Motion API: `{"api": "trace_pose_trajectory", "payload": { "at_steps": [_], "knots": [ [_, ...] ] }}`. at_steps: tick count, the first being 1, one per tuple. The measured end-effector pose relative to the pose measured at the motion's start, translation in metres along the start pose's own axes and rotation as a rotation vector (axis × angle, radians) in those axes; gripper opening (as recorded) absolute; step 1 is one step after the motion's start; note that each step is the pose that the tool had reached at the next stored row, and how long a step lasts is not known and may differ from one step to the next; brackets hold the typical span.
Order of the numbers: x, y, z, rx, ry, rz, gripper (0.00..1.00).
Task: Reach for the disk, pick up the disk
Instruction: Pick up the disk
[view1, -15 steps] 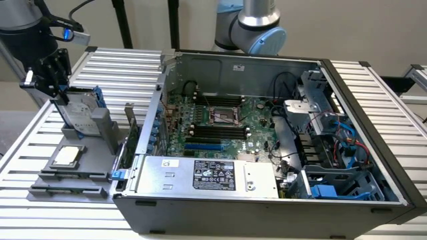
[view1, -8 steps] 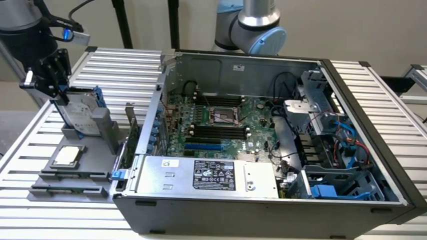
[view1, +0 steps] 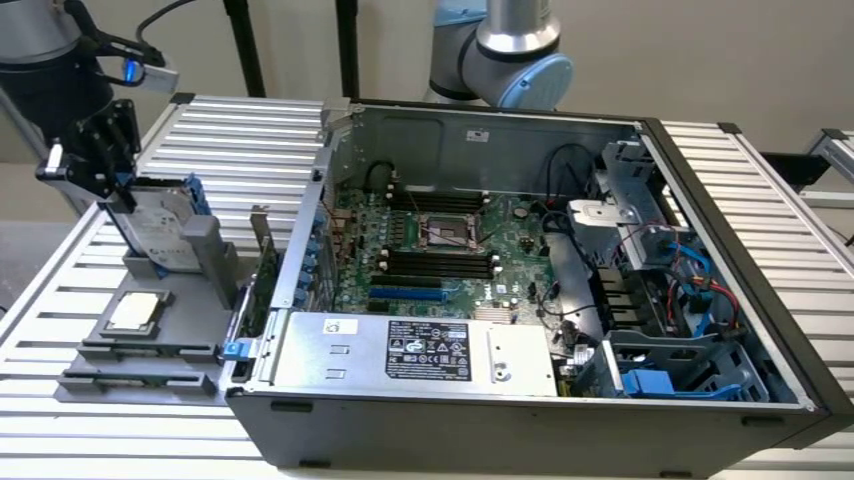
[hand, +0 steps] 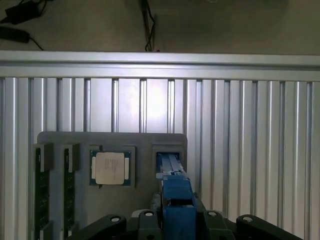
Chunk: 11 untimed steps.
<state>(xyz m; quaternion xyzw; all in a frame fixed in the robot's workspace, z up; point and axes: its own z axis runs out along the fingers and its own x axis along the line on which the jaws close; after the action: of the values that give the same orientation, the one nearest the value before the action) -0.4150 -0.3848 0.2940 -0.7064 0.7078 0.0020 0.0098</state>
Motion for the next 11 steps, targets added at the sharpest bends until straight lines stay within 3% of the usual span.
{"api": "trace_pose_trajectory", "payload": {
  "at_steps": [11],
  "knots": [
    [0.0016, 0.0000, 0.0001, 0.0002, -0.0005, 0.001, 0.33]
  ]
}}
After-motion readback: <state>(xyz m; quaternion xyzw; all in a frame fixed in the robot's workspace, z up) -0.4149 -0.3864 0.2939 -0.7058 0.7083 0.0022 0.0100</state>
